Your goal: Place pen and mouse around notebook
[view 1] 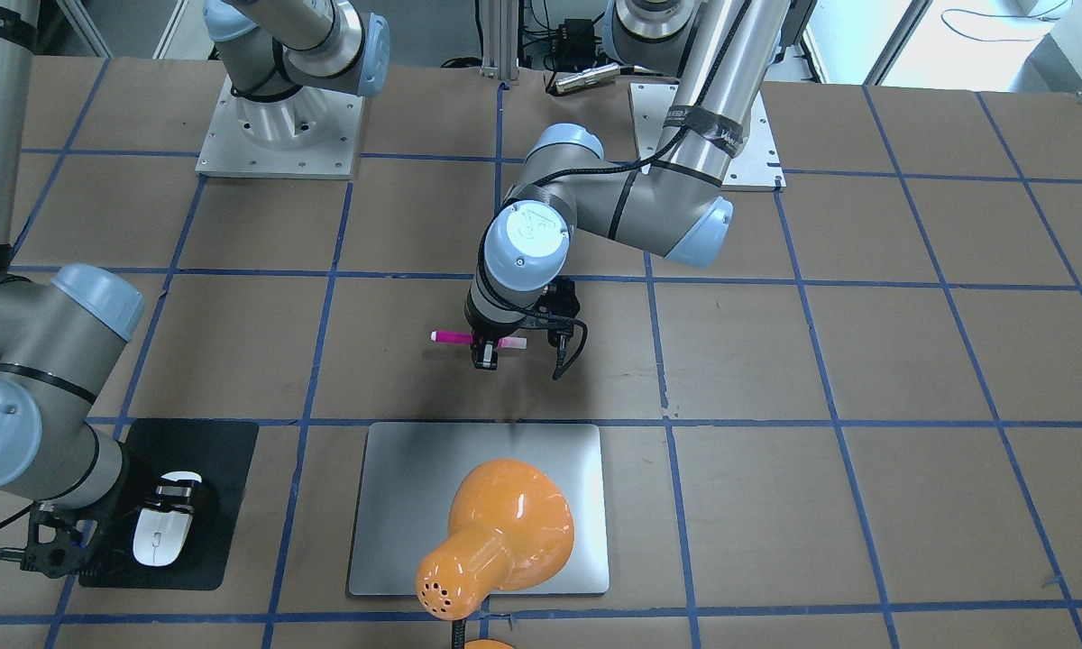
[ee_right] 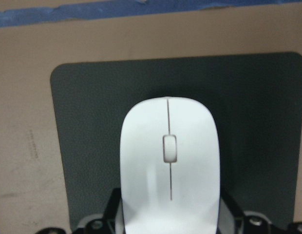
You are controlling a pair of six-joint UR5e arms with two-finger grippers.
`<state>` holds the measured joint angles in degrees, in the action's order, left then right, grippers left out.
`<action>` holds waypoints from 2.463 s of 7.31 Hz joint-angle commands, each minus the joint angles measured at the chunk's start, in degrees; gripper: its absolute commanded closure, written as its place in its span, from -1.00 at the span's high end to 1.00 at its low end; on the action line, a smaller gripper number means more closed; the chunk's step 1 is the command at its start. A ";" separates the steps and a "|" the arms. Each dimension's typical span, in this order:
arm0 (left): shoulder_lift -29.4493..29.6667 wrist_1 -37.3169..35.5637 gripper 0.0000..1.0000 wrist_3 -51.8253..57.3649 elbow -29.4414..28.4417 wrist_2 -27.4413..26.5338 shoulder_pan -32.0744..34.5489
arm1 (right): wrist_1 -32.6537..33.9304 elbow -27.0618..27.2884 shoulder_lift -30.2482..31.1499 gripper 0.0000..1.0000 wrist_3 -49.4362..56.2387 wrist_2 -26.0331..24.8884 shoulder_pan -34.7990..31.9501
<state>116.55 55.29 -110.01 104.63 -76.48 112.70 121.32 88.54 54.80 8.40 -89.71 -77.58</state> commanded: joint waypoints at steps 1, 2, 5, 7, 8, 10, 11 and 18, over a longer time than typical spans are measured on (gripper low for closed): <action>0.69 0.70 -0.72 0.32 -0.04 -2.43 0.41 | -0.38 -0.47 1.35 1.00 -0.31 -0.02 -0.03; 0.87 2.79 -0.20 2.67 -0.13 -4.01 0.41 | -2.48 -0.39 5.02 1.00 -0.49 -0.02 -0.81; 0.44 4.56 1.00 3.92 -2.40 -7.37 0.50 | -13.29 -1.18 17.42 1.00 -5.04 -0.11 -7.73; -2.19 9.28 1.00 10.54 -4.60 -7.37 -0.11 | -23.53 -1.44 23.14 1.00 -12.23 -0.20 -11.96; -3.51 9.31 1.00 20.78 -5.40 -8.07 -0.12 | -27.07 -1.44 26.29 1.00 -13.83 -0.29 -13.29; -8.24 10.88 1.00 36.82 -5.84 -10.71 -4.31 | -34.54 -1.71 31.06 1.00 -19.09 -0.46 -13.83; -10.88 14.03 1.00 44.97 -5.93 -10.71 -8.42 | -36.14 -3.27 31.25 1.00 -19.12 -0.29 -13.83; -24.35 36.29 1.00 108.01 -15.66 -16.60 -26.47 | -35.72 -4.61 30.37 1.00 -18.33 -0.11 -13.83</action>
<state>92.97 89.97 -11.24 92.27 -93.00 88.21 85.63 83.74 85.14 -9.94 -89.78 -91.41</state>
